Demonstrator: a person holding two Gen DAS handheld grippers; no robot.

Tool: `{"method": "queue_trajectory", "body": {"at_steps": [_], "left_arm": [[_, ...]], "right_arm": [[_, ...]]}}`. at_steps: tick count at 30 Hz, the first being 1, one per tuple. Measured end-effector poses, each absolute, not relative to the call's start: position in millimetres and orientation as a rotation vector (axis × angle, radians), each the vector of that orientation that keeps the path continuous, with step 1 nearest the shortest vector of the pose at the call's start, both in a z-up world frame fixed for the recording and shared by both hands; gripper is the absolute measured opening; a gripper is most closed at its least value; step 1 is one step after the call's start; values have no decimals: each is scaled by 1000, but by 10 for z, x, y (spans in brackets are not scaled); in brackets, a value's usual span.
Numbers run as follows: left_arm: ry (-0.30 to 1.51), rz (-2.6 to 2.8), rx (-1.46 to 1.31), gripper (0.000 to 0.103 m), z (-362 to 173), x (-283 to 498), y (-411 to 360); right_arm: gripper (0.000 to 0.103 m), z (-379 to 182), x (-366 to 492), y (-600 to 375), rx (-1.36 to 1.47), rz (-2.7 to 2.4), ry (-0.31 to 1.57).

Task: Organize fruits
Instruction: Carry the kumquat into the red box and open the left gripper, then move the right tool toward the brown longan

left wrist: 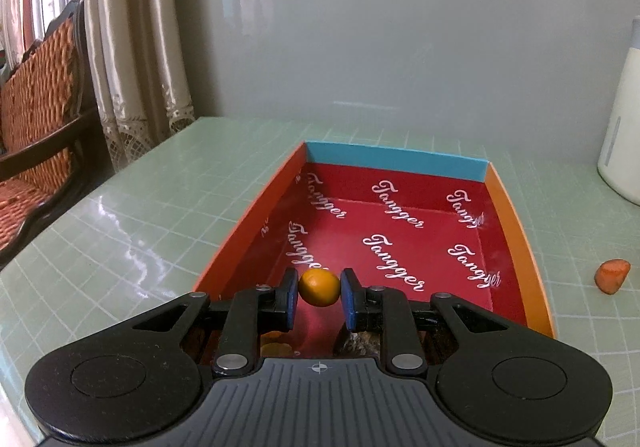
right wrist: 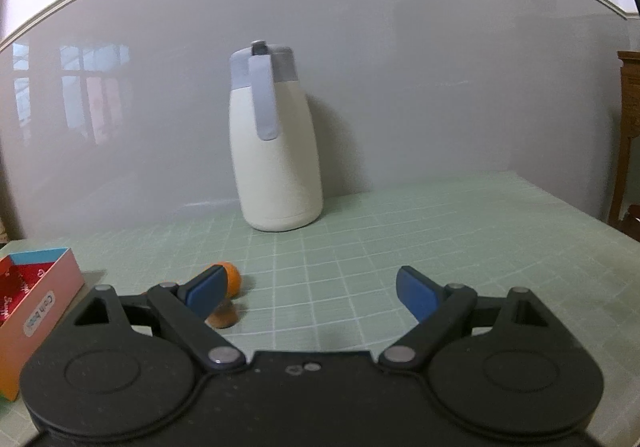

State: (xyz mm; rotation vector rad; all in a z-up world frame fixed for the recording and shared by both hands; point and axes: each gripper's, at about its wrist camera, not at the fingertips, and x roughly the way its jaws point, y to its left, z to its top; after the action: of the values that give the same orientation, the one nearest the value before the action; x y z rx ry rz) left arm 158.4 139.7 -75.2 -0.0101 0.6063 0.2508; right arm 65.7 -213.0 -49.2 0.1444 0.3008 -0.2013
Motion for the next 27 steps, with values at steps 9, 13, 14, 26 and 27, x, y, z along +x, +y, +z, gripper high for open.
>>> {"method": "queue_trajectory", "body": {"at_steps": [9, 13, 14, 26, 27], "left_arm": [[523, 264, 9, 92, -583, 1401, 1340], [485, 258, -11, 94, -475, 1265, 1354], [480, 260, -13, 94, -453, 1234, 1365], [459, 326, -30, 94, -402, 948, 1653], [461, 330, -31, 94, -414, 926, 1678]], "right_arm": [[91, -511, 761, -1975, 131, -161, 313], [91, -515, 804, -1908, 126, -145, 319], [91, -516, 811, -1887, 122, -142, 319], [91, -541, 906, -1691, 103, -103, 333], [91, -547, 916, -1671, 100, -98, 335]]}}
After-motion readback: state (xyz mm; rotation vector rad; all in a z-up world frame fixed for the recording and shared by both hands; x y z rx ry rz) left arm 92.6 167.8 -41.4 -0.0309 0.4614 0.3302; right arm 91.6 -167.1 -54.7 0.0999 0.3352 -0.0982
